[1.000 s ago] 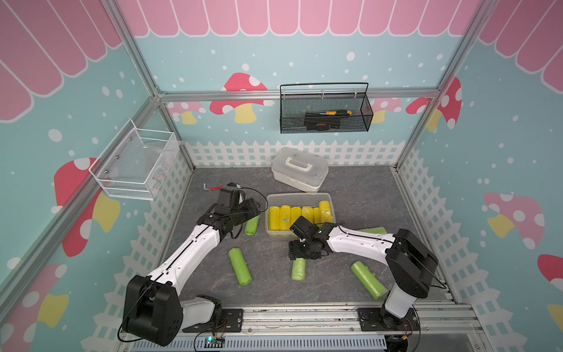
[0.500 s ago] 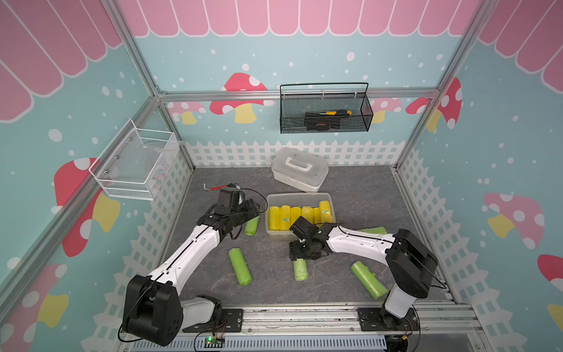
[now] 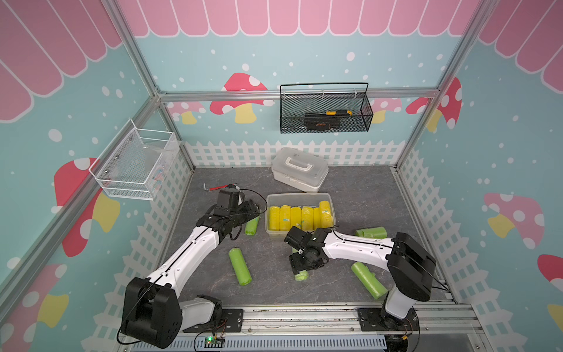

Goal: Put the roll of trash bags into the storage box
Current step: Pick up the roll of trash bags from the center of the board.

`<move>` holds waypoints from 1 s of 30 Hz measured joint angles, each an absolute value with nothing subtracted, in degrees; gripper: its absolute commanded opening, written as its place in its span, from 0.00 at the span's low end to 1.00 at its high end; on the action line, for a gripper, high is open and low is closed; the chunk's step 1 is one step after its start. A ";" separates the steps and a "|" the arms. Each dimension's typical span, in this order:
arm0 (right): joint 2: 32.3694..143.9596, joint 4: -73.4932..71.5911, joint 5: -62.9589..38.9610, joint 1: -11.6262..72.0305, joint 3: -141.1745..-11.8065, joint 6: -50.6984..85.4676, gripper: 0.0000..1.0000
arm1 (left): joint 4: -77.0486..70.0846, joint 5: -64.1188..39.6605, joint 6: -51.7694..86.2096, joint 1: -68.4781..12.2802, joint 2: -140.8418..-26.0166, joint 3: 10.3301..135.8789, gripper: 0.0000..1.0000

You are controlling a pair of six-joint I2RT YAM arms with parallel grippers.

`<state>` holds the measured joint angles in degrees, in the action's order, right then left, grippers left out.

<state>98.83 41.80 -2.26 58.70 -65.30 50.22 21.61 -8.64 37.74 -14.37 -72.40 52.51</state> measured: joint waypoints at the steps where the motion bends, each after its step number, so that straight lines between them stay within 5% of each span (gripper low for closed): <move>1: 98.89 41.85 -2.28 58.78 -65.30 49.98 0.76 | 21.58 -8.64 37.74 -14.37 -72.38 52.42 0.61; 17: 104.95 40.27 -2.39 58.78 -67.18 46.00 0.72 | 21.61 -8.62 37.98 -14.37 -70.28 50.94 0.61; 30: 105.51 39.35 -1.89 59.05 -67.26 40.99 0.51 | 21.63 -8.60 38.00 -14.37 -70.26 50.11 0.61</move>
<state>105.51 39.35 -1.89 59.05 -67.26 40.99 21.63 -8.60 38.00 -14.37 -70.26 50.11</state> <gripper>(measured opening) 0.533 0.613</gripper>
